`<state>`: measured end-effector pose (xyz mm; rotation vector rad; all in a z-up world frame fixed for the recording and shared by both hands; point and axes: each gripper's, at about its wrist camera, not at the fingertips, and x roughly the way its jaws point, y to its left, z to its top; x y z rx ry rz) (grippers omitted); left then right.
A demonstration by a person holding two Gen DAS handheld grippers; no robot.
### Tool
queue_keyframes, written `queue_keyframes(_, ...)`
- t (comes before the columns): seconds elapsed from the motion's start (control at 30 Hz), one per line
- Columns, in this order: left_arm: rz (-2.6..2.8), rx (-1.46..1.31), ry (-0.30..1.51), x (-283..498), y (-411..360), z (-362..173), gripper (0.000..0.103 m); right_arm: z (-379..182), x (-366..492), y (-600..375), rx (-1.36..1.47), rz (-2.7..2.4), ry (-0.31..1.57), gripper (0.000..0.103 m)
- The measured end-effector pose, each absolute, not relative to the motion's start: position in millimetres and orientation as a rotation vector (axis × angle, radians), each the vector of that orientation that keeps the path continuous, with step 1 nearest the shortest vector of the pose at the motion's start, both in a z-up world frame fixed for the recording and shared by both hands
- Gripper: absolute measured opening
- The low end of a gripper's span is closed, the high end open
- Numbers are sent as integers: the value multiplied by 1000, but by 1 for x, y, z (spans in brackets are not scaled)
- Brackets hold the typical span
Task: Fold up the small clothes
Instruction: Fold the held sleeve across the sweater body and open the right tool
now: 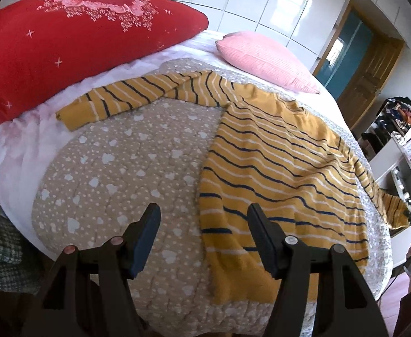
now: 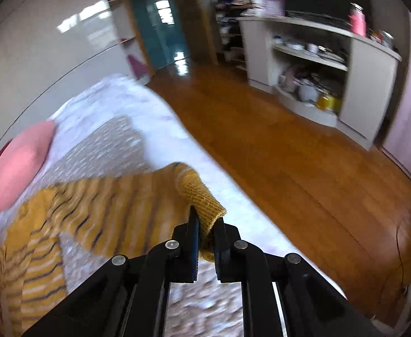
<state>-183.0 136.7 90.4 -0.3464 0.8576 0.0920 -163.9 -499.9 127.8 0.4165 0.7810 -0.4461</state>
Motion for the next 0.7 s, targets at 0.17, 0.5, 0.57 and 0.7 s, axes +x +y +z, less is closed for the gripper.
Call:
queue_keyframes(0.17, 110, -304, 841, -187, 132, 96, 68, 126, -144, -443, 356, -334, 797, 9)
queue_keyframes(0.5, 146, -178, 814, -190, 117, 102, 69, 118, -120, -355, 272, -196, 830, 10)
queue_keyframes(0.57, 154, -159, 810, -191, 116, 102, 70, 121, -118, -346, 263, -178, 831, 10)
queue_keyframes(0.7, 165, -124, 804, -191, 113, 102, 71, 128, -115, -328, 239, -141, 829, 10)
